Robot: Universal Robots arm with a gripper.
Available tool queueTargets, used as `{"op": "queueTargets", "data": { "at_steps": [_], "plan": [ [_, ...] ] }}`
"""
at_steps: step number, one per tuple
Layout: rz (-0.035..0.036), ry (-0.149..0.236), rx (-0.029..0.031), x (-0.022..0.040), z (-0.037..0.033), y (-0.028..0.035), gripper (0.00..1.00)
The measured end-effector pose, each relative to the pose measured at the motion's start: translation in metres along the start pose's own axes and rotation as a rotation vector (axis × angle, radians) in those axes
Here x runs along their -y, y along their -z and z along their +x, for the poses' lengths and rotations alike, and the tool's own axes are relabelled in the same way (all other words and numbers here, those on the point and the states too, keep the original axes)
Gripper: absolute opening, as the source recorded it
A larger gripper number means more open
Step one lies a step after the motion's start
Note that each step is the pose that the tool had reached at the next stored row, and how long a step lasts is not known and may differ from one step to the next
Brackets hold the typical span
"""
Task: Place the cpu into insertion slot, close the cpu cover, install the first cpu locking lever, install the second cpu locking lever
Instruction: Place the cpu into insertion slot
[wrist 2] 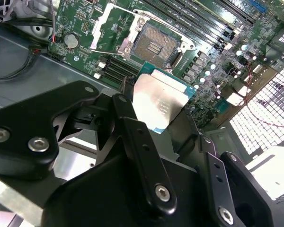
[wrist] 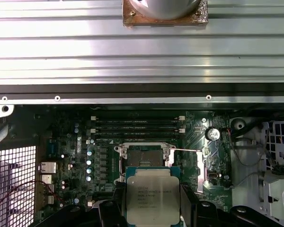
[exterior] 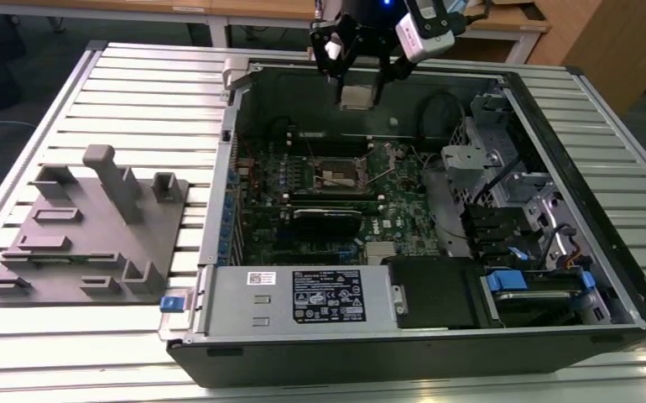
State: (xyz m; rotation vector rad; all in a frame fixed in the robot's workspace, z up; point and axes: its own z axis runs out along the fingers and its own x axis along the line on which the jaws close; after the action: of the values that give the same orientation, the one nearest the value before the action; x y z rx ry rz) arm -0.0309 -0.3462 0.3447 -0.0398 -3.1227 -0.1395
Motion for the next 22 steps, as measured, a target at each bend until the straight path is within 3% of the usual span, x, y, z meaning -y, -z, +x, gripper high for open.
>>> {"op": "queueTargets", "data": {
  "at_steps": [11,22],
  "plan": [
    [-0.0002,0.001,0.0097,0.0009,0.0011,-0.0099,0.54],
    [-0.0006,0.002,0.0245,0.0019,0.0068,-0.0198,0.54]
  ]
}}
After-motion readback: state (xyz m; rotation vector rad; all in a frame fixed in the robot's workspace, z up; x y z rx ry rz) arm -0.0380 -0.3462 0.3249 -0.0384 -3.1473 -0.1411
